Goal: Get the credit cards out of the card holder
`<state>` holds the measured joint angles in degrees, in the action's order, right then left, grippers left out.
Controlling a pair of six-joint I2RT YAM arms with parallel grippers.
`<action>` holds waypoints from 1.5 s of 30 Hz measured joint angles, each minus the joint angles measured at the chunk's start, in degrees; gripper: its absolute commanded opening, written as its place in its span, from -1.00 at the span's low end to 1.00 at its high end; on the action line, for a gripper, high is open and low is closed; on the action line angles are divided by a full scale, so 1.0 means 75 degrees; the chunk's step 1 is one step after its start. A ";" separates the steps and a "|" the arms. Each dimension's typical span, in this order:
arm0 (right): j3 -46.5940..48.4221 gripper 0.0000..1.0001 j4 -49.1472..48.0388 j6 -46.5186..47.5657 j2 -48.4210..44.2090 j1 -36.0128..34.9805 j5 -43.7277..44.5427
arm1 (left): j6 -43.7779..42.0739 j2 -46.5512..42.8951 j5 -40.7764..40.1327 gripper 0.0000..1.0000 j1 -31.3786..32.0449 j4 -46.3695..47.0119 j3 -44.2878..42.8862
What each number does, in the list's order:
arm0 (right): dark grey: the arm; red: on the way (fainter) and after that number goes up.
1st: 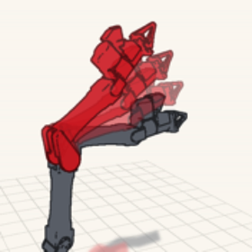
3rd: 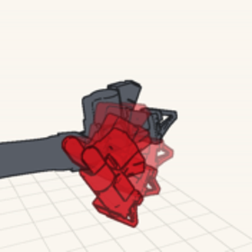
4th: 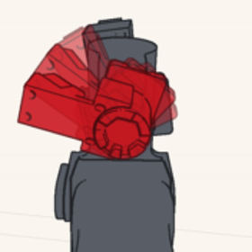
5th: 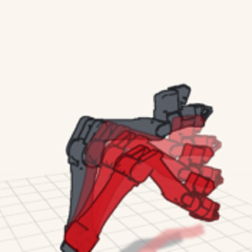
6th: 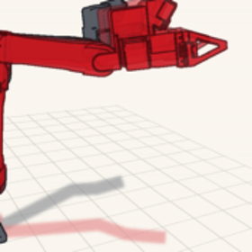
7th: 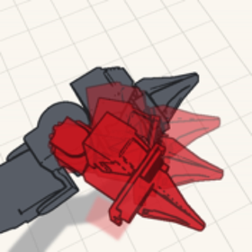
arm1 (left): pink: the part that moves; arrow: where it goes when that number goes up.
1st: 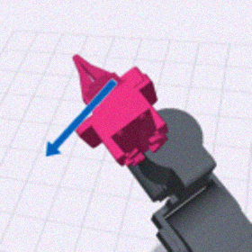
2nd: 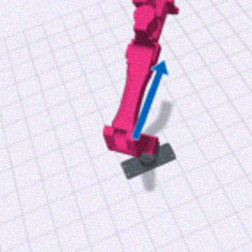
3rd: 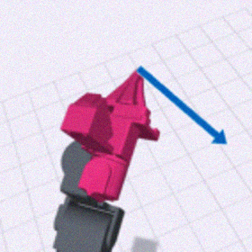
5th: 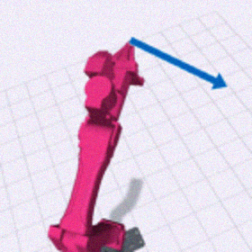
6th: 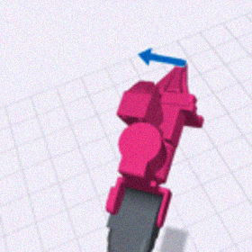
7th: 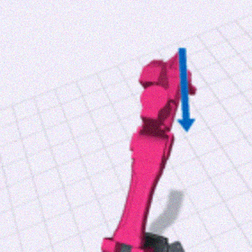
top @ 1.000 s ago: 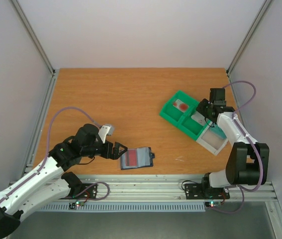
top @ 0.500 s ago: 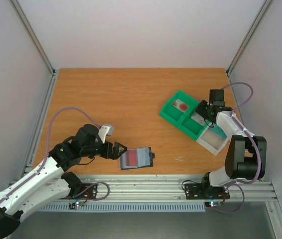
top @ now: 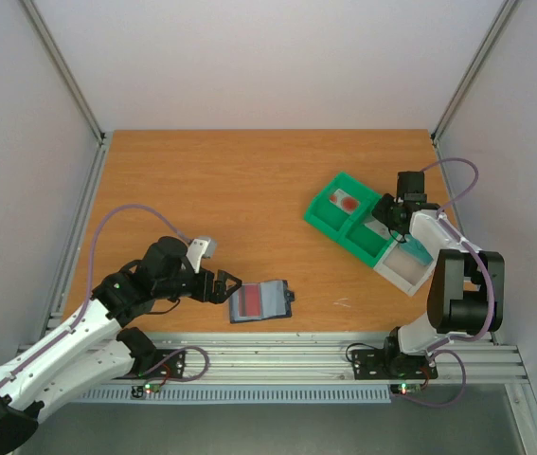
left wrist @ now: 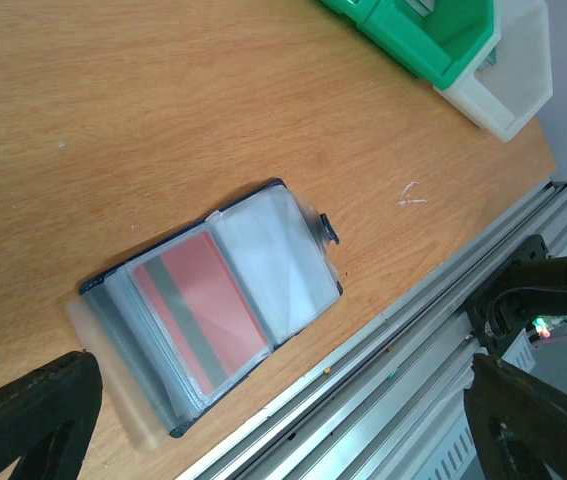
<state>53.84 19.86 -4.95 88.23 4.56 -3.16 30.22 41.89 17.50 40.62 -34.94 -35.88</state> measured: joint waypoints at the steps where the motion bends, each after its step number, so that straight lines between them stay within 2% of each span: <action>1: 0.0000 -0.82 0.0003 0.0009 0.0006 0.0000 0.0020 | 0.0000 -0.0003 0.0000 0.99 0.0000 -0.0003 0.0000; 9: 0.0000 -0.79 0.0017 0.0140 0.0050 0.0000 0.0291 | 0.0003 -0.0041 -0.0006 0.99 0.0000 -0.0006 0.0000; 18: 0.0006 -0.65 0.0058 0.0315 0.0152 0.0009 0.0592 | 0.0032 -0.0041 -0.0003 0.99 0.0000 -0.0006 0.0000; 31: 0.0227 -0.52 0.0729 0.0303 -0.0146 0.0009 0.0682 | 0.0149 -0.0020 -0.0061 0.99 0.0000 -0.0006 0.0000; 39: 0.0353 -0.97 0.0976 0.0262 -0.0431 0.0006 0.0192 | 0.0181 -0.0023 -0.0064 0.99 0.0000 -0.0003 0.0000; 45: 0.0358 -0.97 0.1026 0.0157 -0.0373 0.0006 -0.0396 | 0.0181 -0.0020 -0.0064 0.99 0.0000 -0.0003 0.0000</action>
<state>56.53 27.55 -3.77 85.43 4.60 -6.13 31.57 41.74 17.02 40.62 -34.96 -35.88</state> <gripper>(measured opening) 0.016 0.994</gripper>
